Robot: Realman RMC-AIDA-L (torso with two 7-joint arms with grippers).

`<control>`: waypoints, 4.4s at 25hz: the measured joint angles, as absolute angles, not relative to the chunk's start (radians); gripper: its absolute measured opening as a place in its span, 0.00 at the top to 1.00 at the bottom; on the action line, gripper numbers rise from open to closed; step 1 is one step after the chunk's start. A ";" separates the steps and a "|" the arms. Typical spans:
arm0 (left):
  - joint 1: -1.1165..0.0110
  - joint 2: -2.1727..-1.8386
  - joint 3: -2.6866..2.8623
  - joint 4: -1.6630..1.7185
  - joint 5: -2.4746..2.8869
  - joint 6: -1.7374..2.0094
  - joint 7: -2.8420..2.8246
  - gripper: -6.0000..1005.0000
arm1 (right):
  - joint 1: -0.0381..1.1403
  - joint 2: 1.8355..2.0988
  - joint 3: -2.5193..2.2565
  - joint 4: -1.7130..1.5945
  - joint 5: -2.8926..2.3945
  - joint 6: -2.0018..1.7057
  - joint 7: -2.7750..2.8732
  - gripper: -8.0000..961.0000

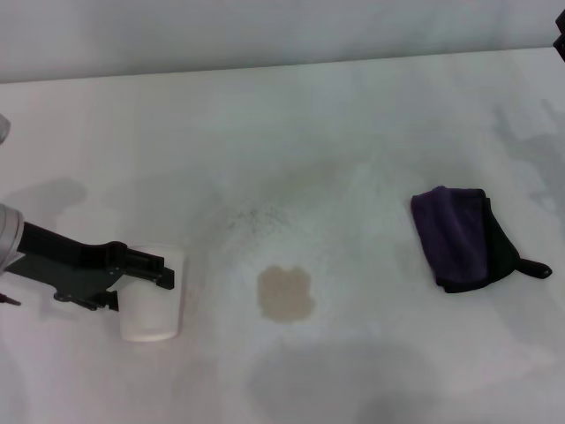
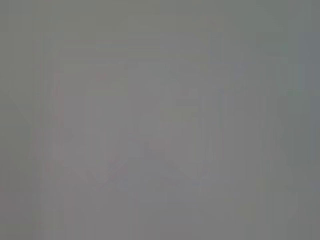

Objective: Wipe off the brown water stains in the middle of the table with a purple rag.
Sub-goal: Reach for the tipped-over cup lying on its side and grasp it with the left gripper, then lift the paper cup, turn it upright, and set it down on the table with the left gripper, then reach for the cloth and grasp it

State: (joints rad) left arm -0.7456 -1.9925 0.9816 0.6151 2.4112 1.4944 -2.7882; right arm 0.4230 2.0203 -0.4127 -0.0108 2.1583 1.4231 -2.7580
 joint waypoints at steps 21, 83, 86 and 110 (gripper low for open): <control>-0.655 -2.054 0.979 0.925 2.351 1.562 -2.732 0.30 | 0.391 2.019 -0.413 -0.011 2.156 1.457 -2.761 0.12; -0.293 -2.080 0.984 0.130 1.106 1.232 -0.458 0.40 | 0.401 2.025 -0.485 -0.014 2.146 1.518 -2.796 0.12; -0.311 -2.081 1.002 0.100 1.107 1.228 -0.431 0.40 | 0.401 2.025 -0.485 -0.014 2.146 1.516 -2.796 0.12; -0.286 -2.091 1.016 0.006 1.069 1.277 -0.222 0.26 | 0.394 2.022 -0.487 -0.014 2.146 1.500 -2.796 0.12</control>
State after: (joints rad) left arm -0.2856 -2.0907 1.0157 0.0064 1.0693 1.2770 -0.2217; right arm 0.3940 2.0217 -0.4869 -0.0138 2.1460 1.5002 -2.7965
